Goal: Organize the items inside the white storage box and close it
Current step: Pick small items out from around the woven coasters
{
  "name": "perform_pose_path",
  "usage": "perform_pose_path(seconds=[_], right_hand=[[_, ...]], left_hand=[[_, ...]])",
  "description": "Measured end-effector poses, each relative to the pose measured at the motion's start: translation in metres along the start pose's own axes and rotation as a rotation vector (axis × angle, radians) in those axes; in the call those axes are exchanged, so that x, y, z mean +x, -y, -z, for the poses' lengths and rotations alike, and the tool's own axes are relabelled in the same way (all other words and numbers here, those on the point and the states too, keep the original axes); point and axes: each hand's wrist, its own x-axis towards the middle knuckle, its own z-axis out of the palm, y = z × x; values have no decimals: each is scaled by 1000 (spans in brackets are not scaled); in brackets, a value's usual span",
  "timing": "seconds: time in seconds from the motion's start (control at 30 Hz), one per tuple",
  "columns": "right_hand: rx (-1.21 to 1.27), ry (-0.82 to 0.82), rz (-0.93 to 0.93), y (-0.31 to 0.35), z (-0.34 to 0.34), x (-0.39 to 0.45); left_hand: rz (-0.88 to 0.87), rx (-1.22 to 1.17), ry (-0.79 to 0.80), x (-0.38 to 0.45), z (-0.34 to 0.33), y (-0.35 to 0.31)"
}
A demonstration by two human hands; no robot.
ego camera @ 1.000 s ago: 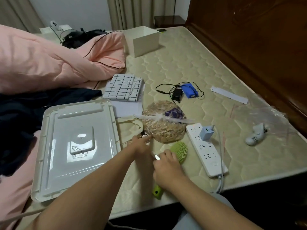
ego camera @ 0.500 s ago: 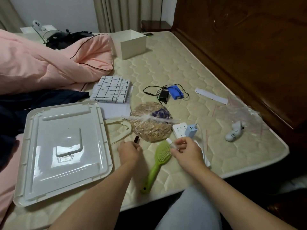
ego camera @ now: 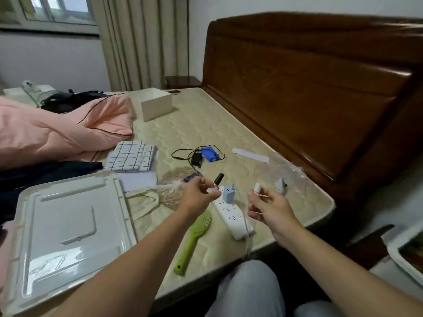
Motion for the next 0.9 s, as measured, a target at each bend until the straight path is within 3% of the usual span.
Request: perform_pose_path(seconds=[0.2, 0.4, 0.53, 0.73, 0.9], right_hand=[[-91, -250, 160, 41, 126, -39], [-364, -673, 265, 49, 299, -110], [-352, -903, 246, 42, 392, -191], [-566, -1177, 105, 21, 466, -285], [-613, -1193, 76, 1, 494, -294]], left_hand=[[-91, -61, 256, -36, -123, -54], [-205, -18, 581, -89, -275, -94], [-271, -16, 811, -148, -366, -110], [-313, 33, 1047, -224, -450, -105], [-432, 138, 1037, -239, -500, -89]])
